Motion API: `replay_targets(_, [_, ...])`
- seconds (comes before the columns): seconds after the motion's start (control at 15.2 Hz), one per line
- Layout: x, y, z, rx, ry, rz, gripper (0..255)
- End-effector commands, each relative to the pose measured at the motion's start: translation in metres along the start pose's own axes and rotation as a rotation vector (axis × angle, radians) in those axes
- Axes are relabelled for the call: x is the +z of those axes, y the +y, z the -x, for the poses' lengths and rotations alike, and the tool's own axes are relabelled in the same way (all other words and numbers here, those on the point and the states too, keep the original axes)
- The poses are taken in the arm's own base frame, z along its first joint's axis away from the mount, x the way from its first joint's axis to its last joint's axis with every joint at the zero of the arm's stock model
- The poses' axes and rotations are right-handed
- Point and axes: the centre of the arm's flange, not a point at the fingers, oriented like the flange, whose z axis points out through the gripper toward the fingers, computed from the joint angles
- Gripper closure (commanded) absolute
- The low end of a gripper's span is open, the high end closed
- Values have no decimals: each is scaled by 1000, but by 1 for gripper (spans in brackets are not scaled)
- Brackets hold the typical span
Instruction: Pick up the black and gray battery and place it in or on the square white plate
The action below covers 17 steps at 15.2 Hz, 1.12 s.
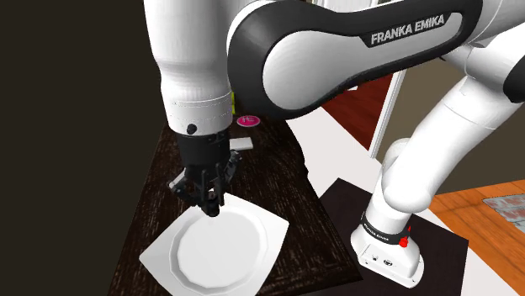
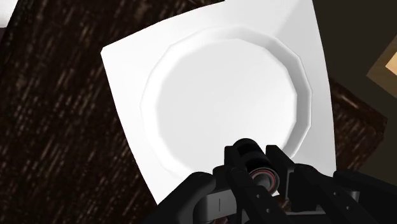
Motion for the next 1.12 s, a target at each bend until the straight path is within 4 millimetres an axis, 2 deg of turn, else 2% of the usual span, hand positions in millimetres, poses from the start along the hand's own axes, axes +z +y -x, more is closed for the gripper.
replay_targets(0.0, [8,-3,6,2,0,0,255])
replay_targets(0.86, [76,-1,8,2,0,0,255])
replay_targets(1.06, [76,-1,8,2,0,0,255])
